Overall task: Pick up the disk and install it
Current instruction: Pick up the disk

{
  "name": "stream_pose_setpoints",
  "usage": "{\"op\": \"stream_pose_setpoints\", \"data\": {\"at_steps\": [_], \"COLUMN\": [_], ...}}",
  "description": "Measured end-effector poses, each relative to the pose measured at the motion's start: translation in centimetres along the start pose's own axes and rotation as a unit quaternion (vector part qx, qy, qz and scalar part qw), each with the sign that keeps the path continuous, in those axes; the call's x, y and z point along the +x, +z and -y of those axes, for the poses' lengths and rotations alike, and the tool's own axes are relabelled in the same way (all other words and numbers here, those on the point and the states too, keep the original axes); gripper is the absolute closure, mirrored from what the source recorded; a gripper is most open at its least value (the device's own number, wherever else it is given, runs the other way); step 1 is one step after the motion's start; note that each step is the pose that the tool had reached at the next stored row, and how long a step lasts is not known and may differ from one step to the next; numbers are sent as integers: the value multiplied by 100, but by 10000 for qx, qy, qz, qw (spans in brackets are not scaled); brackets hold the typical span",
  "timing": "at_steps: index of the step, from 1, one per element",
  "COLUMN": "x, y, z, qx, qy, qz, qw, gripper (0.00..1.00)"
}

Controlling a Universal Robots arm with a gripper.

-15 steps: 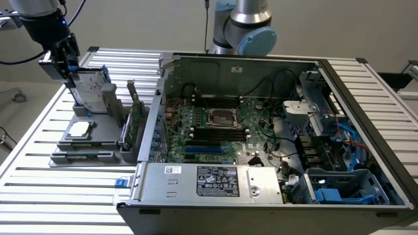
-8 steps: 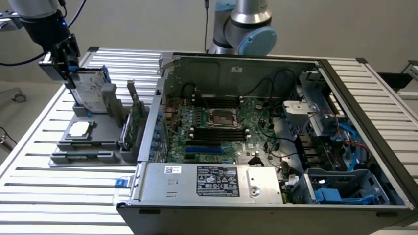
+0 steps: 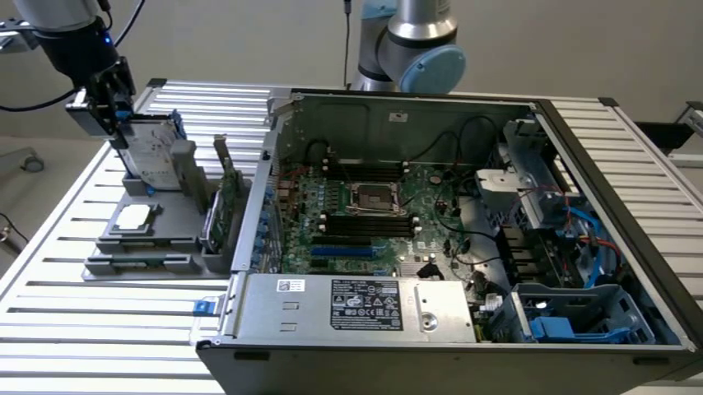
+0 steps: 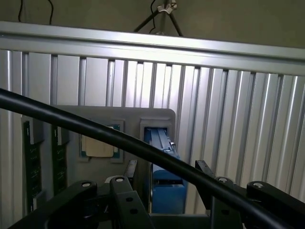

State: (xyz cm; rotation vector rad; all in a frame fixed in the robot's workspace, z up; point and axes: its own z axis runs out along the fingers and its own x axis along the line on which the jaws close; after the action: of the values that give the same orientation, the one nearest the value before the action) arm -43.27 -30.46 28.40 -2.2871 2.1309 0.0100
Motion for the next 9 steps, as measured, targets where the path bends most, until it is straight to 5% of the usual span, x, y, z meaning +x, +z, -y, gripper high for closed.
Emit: {"op": "stream_pose_setpoints", "data": {"at_steps": [9], "x": [1], "y": [9], "z": [0], "qx": [2], "qy": [18], "qz": [20], "qw": [10000], "gripper": [40]}}
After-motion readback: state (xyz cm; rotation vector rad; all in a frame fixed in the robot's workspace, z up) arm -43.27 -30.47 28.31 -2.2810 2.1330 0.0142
